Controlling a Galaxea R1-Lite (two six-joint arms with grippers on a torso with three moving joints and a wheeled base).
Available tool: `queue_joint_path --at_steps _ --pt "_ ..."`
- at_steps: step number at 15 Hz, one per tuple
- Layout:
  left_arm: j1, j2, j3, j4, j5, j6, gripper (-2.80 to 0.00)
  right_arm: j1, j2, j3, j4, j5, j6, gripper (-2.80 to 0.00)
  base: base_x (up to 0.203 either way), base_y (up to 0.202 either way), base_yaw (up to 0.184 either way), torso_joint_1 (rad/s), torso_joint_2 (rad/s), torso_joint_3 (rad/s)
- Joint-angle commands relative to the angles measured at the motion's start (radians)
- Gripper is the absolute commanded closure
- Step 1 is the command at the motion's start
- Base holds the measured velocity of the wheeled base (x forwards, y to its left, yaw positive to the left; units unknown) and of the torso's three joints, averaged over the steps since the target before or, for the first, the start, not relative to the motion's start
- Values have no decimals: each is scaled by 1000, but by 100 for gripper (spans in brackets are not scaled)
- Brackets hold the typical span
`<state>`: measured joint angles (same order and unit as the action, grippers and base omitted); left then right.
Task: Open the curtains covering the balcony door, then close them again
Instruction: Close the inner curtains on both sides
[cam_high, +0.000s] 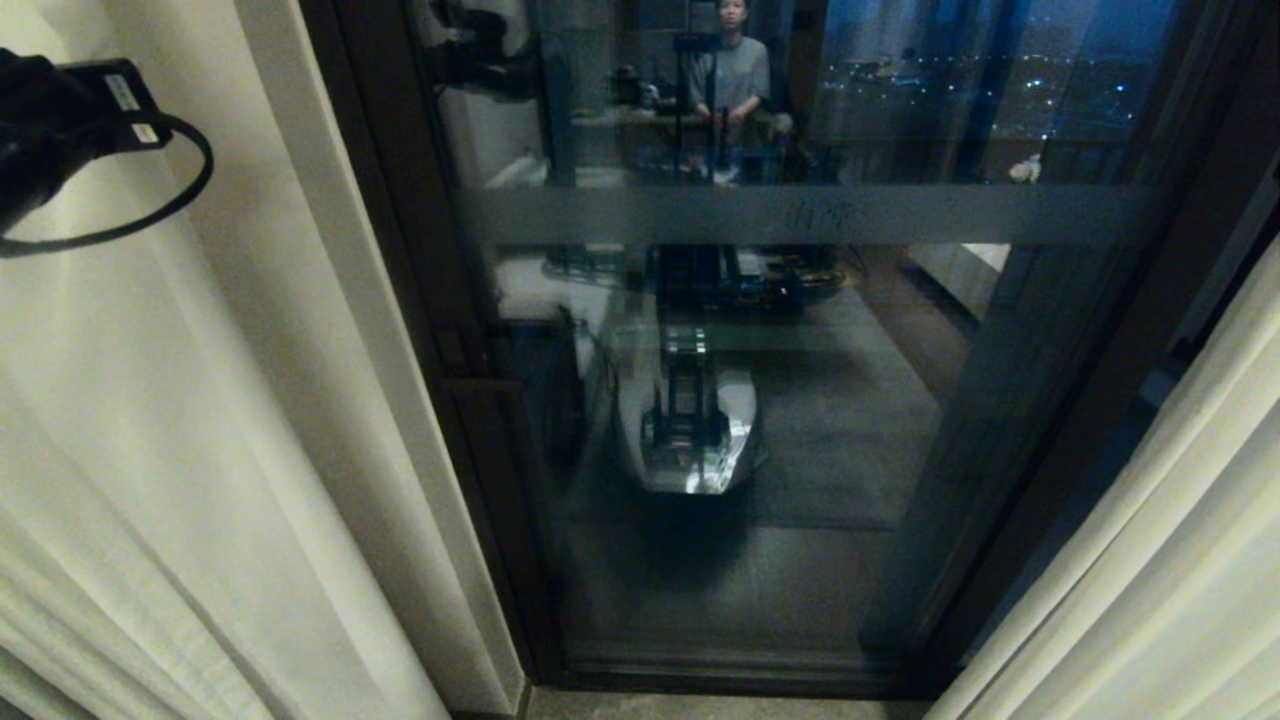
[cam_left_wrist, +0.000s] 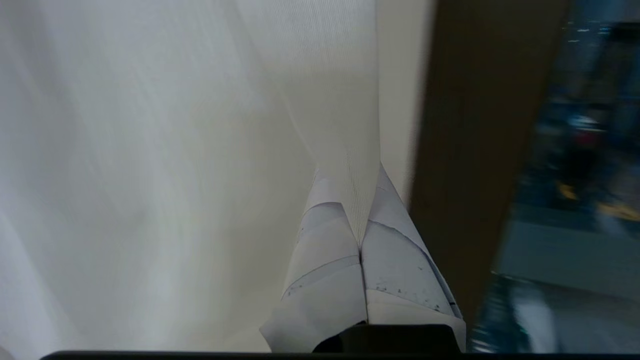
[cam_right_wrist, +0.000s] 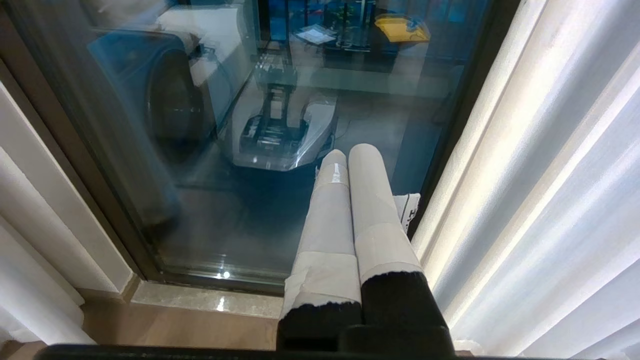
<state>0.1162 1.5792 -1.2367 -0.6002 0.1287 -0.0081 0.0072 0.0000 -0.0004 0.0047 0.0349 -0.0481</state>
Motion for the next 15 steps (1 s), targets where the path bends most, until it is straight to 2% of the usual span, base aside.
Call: queue_joint_path --at_steps 1,7,11,15 --pt "-33 -43 23 -2 1 -1 0 0 1 0 0 0 -1 0 0 0 0 0 0 0" --pt "-146 -113 120 0 0 -1 0 -1 0 0 0 0 -1 0 0 0 0 0 0 0" --pt "-166 -144 174 0 0 -1 0 0 0 0 0 0 -1 0 0 0 0 0 0 0" --pt "-175 -146 180 0 2 -3 0 0 0 0 0 0 -1 0 0 0 0 0 0 0"
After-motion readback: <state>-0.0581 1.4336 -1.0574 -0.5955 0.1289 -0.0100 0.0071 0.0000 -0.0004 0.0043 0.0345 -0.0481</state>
